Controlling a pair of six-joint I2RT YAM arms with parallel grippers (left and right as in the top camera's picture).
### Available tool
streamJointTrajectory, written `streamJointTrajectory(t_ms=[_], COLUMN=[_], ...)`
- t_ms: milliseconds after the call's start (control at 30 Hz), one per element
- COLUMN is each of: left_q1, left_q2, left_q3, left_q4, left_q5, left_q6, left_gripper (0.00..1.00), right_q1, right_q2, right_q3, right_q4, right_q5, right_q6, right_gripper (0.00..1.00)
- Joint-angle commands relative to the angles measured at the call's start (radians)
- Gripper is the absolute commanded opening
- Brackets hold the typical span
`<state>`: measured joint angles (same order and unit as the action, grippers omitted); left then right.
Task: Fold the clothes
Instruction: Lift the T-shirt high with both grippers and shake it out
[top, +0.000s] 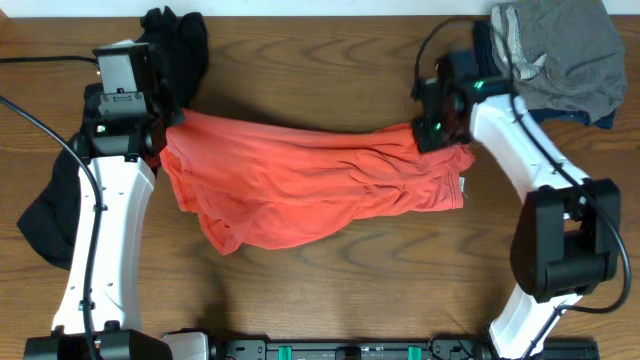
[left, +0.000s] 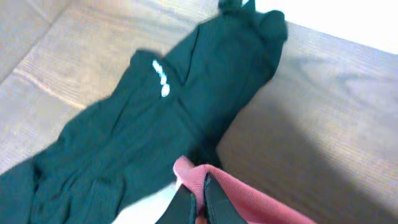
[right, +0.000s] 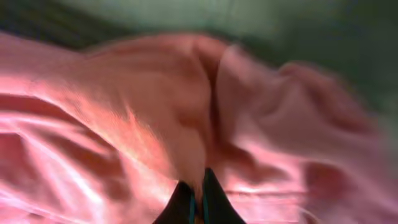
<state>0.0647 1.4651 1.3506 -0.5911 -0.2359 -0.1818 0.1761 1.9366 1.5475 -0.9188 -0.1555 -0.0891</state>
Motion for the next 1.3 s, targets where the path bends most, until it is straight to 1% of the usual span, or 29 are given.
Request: streamJointTrajectory(t_ms=[0, 267, 533, 633, 800, 1100, 1267], left_q1=[0.005, 0.005, 0.004, 0.004, 0.004, 0.004, 0.004], left_q2=[-0.016, -0.116, -0.340, -0.428, -0.566, -0.740, -0.827], left_q3=[0.027, 0.069, 0.076, 0.076, 0.076, 0.076, 0.077], left_q4=[0.049, 0.164, 0.285, 0.325, 0.374, 0.412, 0.422], left_q5=[-0.020, -0.020, -0.020, -0.020, -0.019, -0.019, -0.019], left_q6=[0.029, 0.073, 0.104, 0.130, 0.171, 0.183, 0.218], left_gripper=[0.06, 0.06, 0.06, 0.06, 0.06, 0.06, 0.06], right_q1=[-0.032, -0.122, -0.180, -0.198, -0.243, -0.313, -0.315], right_q2=[-0.010, -0.015, -0.036, -0.074, -0.204, -0.497, -0.622], right_q3=[0.170, 0.582, 0.921, 1.003, 1.077, 1.077, 1.077], right_q4=[-0.048, -0.275, -0.500, -0.552, -0.590, -0.602, -0.634], right_q5=[0.010, 0.010, 0.010, 0.010, 0.010, 0.013, 0.126], right_q6=[-0.035, -0.077, -0.101, -0.100, -0.099, -0.092, -0.091], right_gripper=[0.01, 0.01, 0.01, 0.01, 0.01, 0.01, 0.01])
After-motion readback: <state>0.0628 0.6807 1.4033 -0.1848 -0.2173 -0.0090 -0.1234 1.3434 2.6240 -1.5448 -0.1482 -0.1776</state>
